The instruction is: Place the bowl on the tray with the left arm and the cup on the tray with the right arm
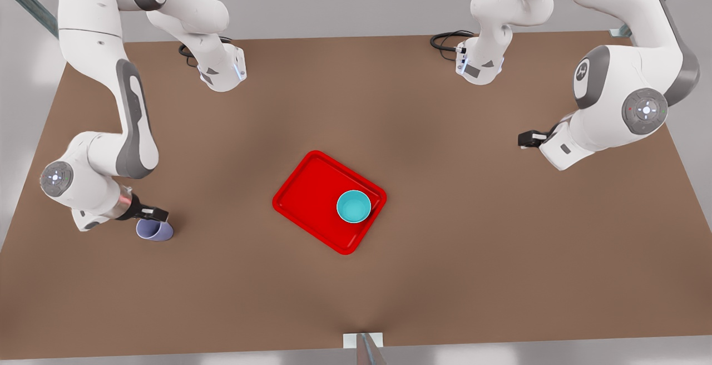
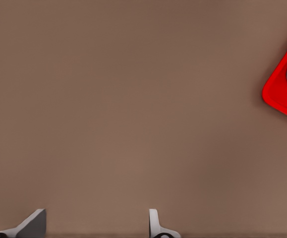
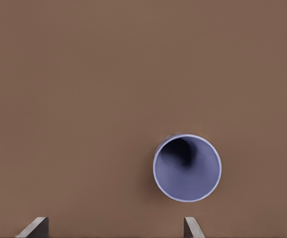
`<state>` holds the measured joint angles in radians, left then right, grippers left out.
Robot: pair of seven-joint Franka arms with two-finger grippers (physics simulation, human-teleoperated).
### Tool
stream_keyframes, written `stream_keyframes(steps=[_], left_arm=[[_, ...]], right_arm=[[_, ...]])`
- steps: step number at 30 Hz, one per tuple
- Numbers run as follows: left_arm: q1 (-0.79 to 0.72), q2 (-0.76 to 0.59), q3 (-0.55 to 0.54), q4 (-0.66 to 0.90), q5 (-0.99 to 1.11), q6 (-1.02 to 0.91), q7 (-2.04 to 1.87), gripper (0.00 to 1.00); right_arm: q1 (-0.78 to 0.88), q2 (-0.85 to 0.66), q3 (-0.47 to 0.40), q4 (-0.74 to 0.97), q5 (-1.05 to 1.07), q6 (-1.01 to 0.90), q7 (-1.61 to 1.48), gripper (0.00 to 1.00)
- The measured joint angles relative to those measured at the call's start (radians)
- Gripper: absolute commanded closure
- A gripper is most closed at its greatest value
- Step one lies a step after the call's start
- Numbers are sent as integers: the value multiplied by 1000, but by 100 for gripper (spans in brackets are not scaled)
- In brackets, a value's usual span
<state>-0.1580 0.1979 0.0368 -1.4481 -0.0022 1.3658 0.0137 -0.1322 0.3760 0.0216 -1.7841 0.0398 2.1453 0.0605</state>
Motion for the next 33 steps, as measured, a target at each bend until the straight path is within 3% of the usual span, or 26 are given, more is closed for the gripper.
stream_keyframes(steps=[13,27,28,29,32,33], left_arm=[[0,-3,0,1,3,0,-1,0],[0,-8,0,0,5,-11,-3,0],[0,-8,0,0,5,-13,-3,0],[0,-8,0,0,5,-13,-3,0],[0,-8,0,0,4,-12,-4,0],[0,-8,0,0,4,-12,-4,0]], right_arm=[[-150,101,1,-23,0,64,-254,0],[-166,187,-2,20,-3,125,-266,0],[-166,187,-2,19,-3,124,-266,3],[-165,186,-2,19,-3,116,-266,17],[-160,185,2,20,-1,107,-260,70],[-157,185,3,20,-1,115,-258,79]])
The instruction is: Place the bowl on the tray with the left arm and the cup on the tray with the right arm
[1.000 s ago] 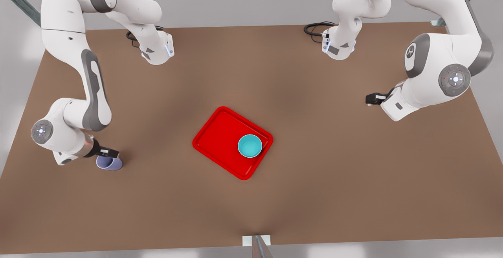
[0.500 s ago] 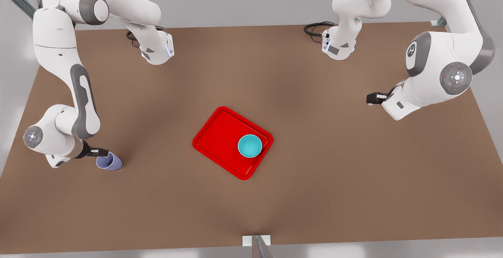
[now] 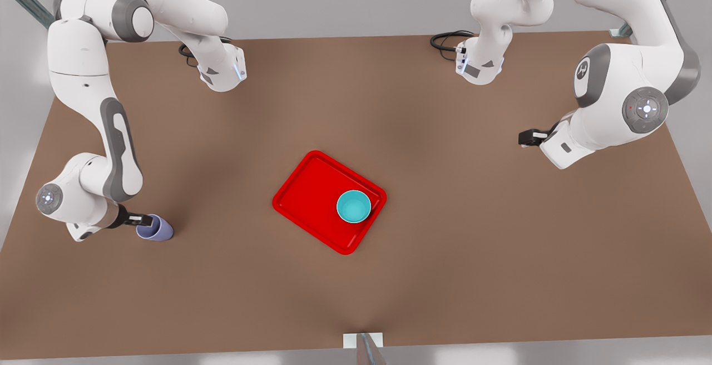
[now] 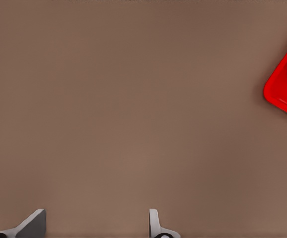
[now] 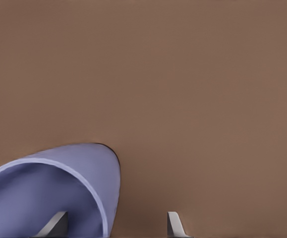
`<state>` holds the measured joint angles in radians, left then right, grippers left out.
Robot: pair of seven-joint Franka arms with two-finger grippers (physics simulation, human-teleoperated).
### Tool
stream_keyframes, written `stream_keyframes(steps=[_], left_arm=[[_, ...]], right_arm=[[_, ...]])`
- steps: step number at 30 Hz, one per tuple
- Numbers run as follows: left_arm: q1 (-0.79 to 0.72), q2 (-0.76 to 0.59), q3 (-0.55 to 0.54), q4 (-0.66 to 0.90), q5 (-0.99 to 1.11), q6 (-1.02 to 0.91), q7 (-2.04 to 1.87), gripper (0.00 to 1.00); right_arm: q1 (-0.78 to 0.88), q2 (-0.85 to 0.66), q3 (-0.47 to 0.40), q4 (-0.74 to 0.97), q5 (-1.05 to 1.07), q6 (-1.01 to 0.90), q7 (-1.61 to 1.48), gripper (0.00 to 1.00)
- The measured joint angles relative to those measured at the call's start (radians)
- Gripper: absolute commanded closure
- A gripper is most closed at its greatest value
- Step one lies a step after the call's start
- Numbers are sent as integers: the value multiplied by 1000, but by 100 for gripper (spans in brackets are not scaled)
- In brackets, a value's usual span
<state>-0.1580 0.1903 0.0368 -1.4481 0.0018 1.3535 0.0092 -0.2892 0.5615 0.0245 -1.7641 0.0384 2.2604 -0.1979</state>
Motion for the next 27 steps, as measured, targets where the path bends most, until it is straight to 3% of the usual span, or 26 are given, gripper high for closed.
stream_keyframes(steps=[19,23,27], left_arm=[[0,5,-3,0,0,-59,-5,0],[0,11,-3,1,0,-55,-6,0],[0,11,-3,0,0,-50,-8,0]], right_arm=[[11,-8,16,38,8,-34,6,79],[19,-99,128,37,5,-156,272,79],[20,-165,327,43,3,-252,599,79]])
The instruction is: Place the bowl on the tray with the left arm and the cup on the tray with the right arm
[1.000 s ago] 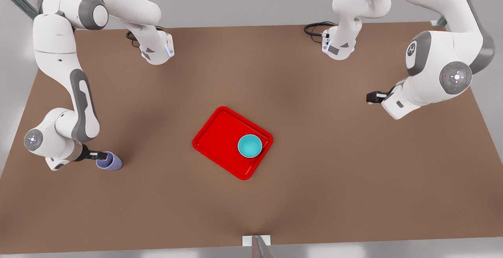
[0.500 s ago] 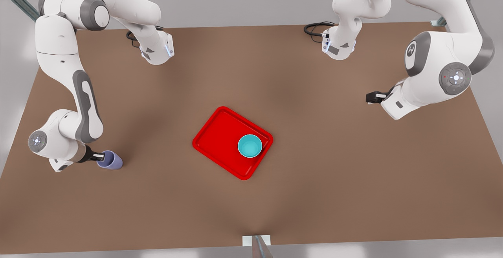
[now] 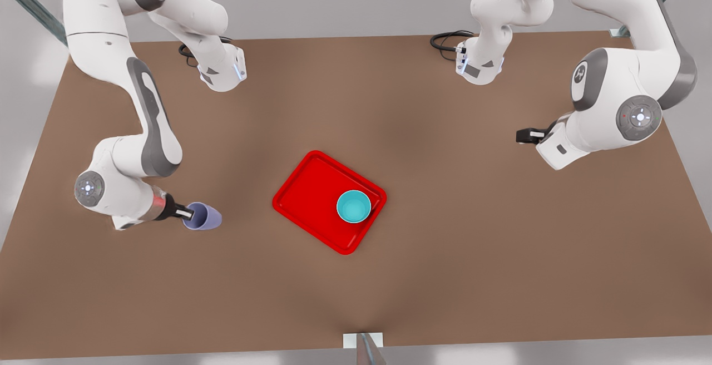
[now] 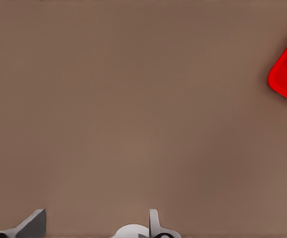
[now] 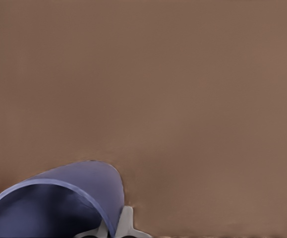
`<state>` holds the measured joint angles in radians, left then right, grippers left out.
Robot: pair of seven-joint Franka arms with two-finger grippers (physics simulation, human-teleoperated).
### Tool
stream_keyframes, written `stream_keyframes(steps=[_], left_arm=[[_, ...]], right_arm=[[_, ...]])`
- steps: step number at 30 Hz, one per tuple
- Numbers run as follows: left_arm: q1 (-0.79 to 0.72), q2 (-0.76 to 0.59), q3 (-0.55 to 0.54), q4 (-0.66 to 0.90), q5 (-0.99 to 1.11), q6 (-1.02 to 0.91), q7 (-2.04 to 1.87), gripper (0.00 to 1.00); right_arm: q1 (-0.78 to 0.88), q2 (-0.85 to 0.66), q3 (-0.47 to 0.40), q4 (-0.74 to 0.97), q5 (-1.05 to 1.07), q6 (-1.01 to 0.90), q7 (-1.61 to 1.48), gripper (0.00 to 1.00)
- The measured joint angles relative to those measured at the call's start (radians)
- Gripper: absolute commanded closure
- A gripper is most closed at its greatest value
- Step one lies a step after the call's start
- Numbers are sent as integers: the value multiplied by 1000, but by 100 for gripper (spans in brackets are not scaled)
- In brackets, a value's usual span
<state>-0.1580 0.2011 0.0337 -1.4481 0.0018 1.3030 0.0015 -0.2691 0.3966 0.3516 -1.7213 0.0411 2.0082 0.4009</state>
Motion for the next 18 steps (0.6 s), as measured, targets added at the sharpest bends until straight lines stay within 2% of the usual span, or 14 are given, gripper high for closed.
stream_keyframes(steps=[3,4,8,13,18], left_arm=[[0,1,0,21,3,-10,1,0],[0,1,0,21,3,-10,1,0],[0,-2,-3,23,4,-10,-3,0],[0,3,-3,21,4,-10,-3,0],[0,5,-3,21,3,-10,-5,0]], right_arm=[[3,16,95,16,1,3,117,79],[55,21,101,34,0,4,167,79],[239,79,99,150,-9,5,361,79],[401,79,96,91,-167,10,502,79],[450,132,90,89,-218,12,573,79]])
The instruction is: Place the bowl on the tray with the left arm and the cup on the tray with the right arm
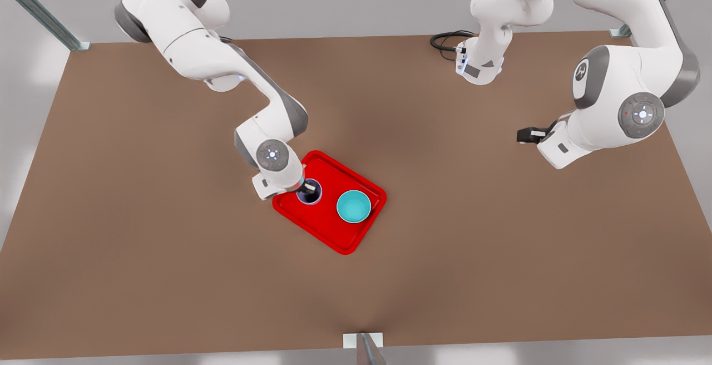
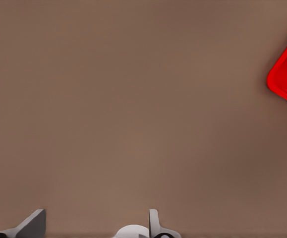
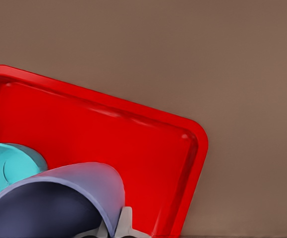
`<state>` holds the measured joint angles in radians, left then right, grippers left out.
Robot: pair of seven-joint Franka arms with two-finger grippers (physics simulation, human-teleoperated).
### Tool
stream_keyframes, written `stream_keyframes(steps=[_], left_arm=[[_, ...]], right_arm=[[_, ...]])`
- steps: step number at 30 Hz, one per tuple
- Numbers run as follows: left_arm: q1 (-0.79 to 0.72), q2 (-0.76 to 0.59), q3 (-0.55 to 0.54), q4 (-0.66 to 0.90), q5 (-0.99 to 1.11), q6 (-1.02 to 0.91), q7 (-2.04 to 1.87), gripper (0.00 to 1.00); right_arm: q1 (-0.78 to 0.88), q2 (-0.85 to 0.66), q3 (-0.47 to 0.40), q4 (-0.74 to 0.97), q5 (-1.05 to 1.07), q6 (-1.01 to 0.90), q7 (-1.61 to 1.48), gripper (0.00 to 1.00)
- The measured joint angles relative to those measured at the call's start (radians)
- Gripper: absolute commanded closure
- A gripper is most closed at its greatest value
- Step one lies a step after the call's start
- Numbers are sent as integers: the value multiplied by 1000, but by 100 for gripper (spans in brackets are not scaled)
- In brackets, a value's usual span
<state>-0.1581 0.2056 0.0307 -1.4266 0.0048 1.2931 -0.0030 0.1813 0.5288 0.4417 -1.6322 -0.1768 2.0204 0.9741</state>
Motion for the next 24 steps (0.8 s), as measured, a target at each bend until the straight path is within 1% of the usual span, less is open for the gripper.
stream_keyframes(steps=[4,6,9,11,12,13,14,16,17,19,24], left_arm=[[0,0,1,0,0,0,1,0],[0,0,1,0,0,0,1,0],[0,1,1,-3,0,0,1,0],[0,6,1,-2,0,0,1,0],[0,5,1,-2,0,0,1,0],[0,5,1,-2,0,0,1,0],[0,6,1,-2,0,0,1,0],[0,6,1,-2,0,0,1,0],[0,6,1,-2,0,0,1,0],[0,6,1,-2,0,0,1,0],[0,6,1,0,0,0,4,0]], right_arm=[[41,31,-1,-10,-13,0,33,79],[46,40,-3,-27,-59,10,41,79],[44,28,-28,-120,-90,116,43,79],[47,31,-32,-130,-93,124,43,79],[47,31,-32,-133,-93,124,43,64],[46,33,-32,-132,-95,121,44,35],[46,33,-32,-132,-96,120,45,18],[44,31,-32,-132,-96,118,44,15],[41,28,-32,-131,-96,115,44,11],[38,25,-32,-129,-96,107,44,10],[47,19,-32,-133,-96,102,46,10]])
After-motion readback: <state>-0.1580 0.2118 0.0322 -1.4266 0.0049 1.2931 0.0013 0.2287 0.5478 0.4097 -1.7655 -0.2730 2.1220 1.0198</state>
